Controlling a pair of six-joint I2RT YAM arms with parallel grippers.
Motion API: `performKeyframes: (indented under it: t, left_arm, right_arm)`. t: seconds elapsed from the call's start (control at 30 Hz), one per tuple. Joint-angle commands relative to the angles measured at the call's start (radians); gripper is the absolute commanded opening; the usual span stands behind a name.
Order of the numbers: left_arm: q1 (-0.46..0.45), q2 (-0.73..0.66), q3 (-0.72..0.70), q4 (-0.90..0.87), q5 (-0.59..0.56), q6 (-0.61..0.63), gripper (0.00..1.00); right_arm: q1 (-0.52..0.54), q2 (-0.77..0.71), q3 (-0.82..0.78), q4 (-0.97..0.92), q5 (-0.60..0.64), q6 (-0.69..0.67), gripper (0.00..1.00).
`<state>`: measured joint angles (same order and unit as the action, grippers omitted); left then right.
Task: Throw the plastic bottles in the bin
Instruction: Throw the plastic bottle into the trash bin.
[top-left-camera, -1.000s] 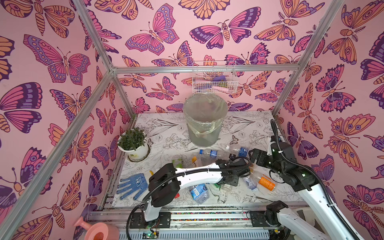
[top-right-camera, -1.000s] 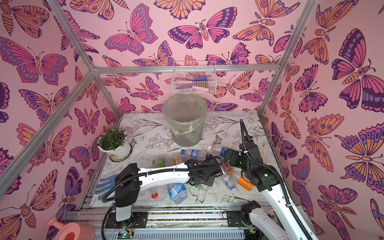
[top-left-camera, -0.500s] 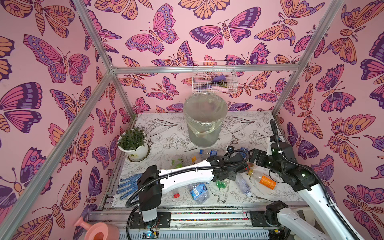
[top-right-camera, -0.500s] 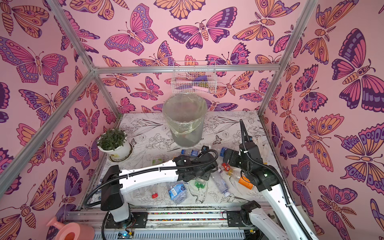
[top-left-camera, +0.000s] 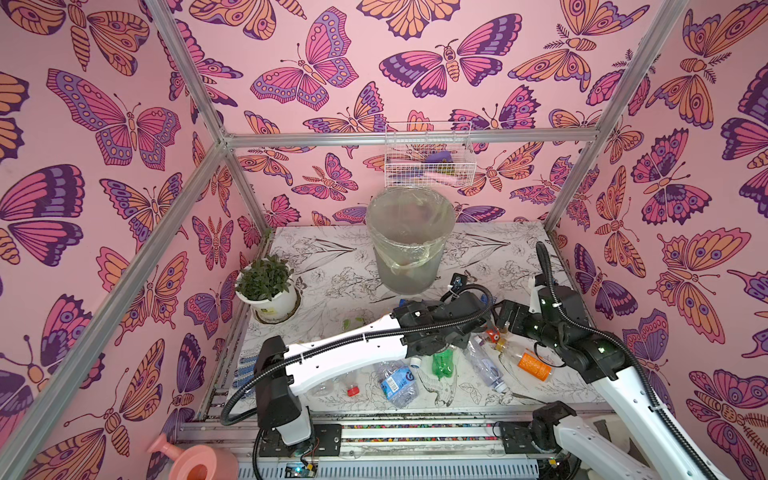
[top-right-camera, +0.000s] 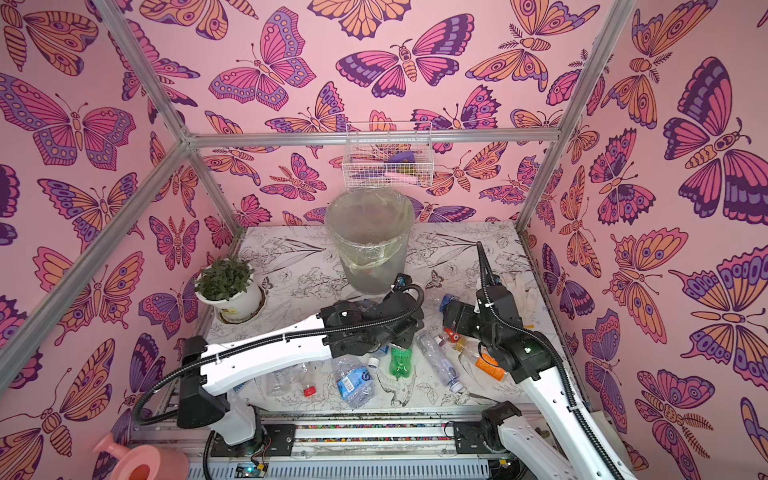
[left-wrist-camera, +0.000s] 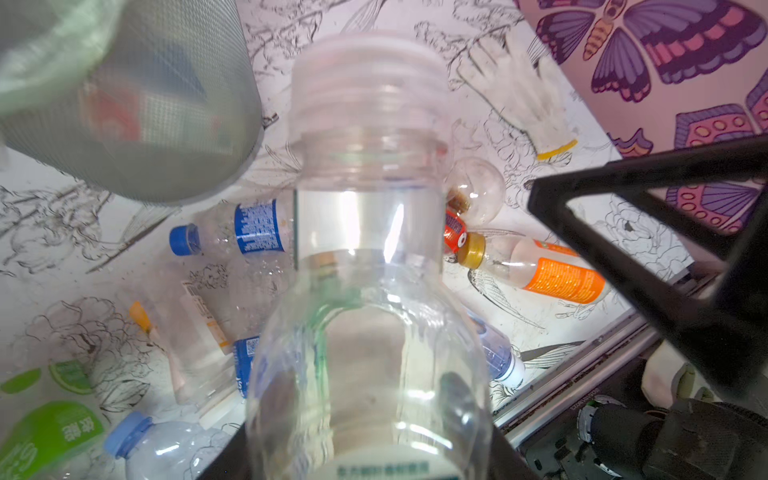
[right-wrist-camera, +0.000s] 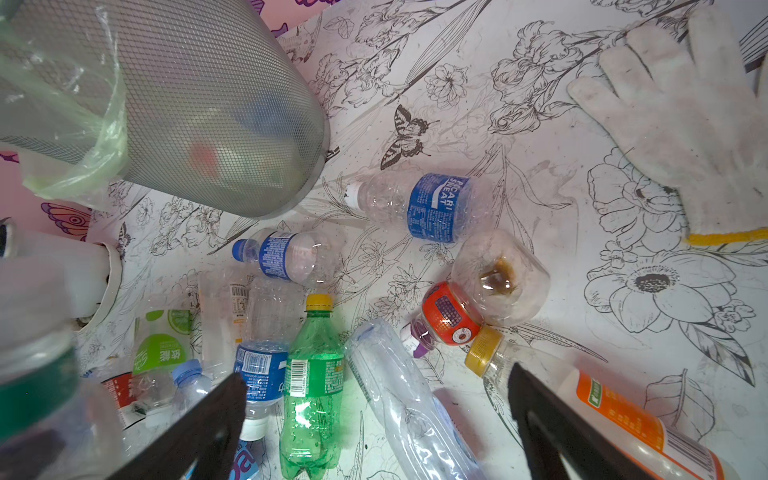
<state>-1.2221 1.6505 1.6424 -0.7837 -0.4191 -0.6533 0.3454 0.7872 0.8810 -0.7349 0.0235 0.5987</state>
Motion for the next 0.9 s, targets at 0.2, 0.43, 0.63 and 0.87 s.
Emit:
performKeyframes:
  t: [0.2, 0.43, 0.63, 0.87]
  left_arm:
    - [0.029, -0.112, 0.089, -0.009, -0.138, 0.205, 0.17]
    - [0.041, -0.18, 0.131, 0.059, -0.198, 0.368, 0.14]
    - [0.04, -0.252, 0.132, 0.186, -0.226, 0.536, 0.14]
    - [0.04, -0.328, 0.129, 0.325, -0.223, 0.712, 0.12]
  right_arm:
    - [-0.009, 0.001, -0.01, 0.034, -0.033, 0.01, 0.99]
    - [-0.009, 0.011, -0.014, 0.057, -0.061, 0.026, 0.99]
    - [-0.009, 0.027, -0.018, 0.076, -0.08, 0.032, 0.99]
    - [-0.008, 0.04, -0.022, 0.091, -0.106, 0.038, 0.99]
